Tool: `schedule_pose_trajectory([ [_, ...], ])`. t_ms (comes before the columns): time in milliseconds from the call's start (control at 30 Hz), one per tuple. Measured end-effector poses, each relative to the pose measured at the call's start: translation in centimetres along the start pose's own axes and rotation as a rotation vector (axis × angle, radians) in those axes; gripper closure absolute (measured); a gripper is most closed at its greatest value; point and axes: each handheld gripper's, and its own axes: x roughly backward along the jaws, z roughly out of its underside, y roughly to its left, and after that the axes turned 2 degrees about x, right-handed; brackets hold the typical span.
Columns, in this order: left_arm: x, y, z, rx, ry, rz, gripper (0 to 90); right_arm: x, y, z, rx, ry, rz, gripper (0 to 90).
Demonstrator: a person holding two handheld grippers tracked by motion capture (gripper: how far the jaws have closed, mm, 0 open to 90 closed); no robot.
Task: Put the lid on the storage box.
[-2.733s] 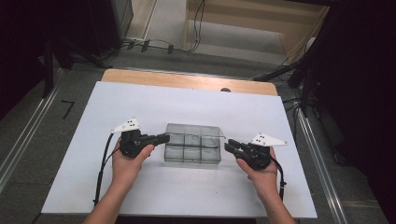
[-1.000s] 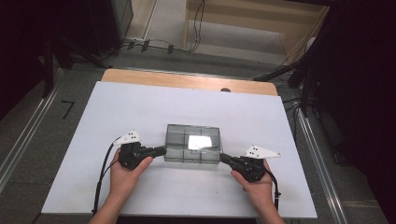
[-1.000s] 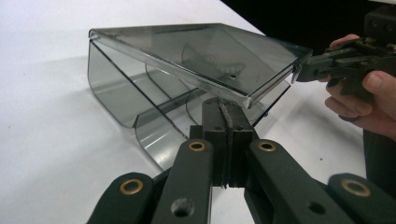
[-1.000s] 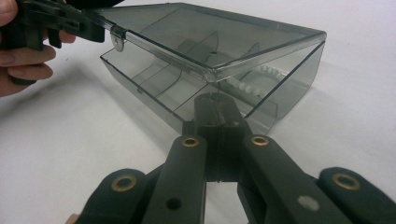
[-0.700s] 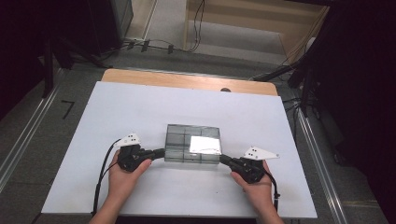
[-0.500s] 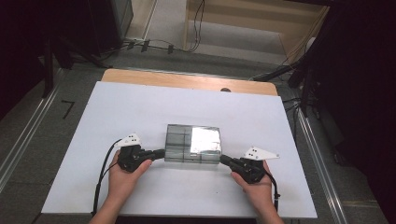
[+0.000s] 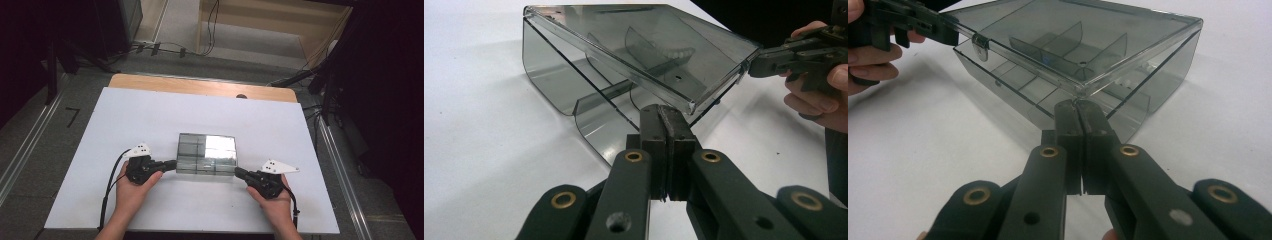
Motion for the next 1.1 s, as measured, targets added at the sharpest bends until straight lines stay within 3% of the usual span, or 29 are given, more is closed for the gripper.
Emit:
schedule_pose_trajectory([
  [233, 0.3, -0.4, 0.1, -0.024, 0.016, -0.003, 89.4, 0.2, 0.0, 0.0, -0.001, -0.005, 0.008, 86.2],
  [500, 1.2, -0.8, 0.3, -0.039, -0.001, 0.016, 89.4, 1.2, 0.2, 0.1, -0.016, -0.018, 0.008, 85.9],
  [767, 3.0, -1.1, 0.3, -0.051, -0.065, 0.022, 87.7, 2.3, 0.0, 0.1, -0.017, -0.043, 0.03, 82.8],
  [833, 3.4, -1.2, 0.3, -0.057, -0.081, 0.006, 84.7, 2.5, 0.0, 0.0, -0.015, -0.05, 0.037, 80.7],
  [933, 4.1, -1.4, 0.5, -0.077, -0.117, -0.033, 70.5, 2.8, 0.0, -0.2, -0.017, -0.055, 0.036, 72.9],
  [1100, 4.8, -1.5, 0.3, -0.09, -0.163, -0.038, 50.1, 3.5, 0.3, -0.6, -0.012, -0.051, 0.033, 54.5],
])
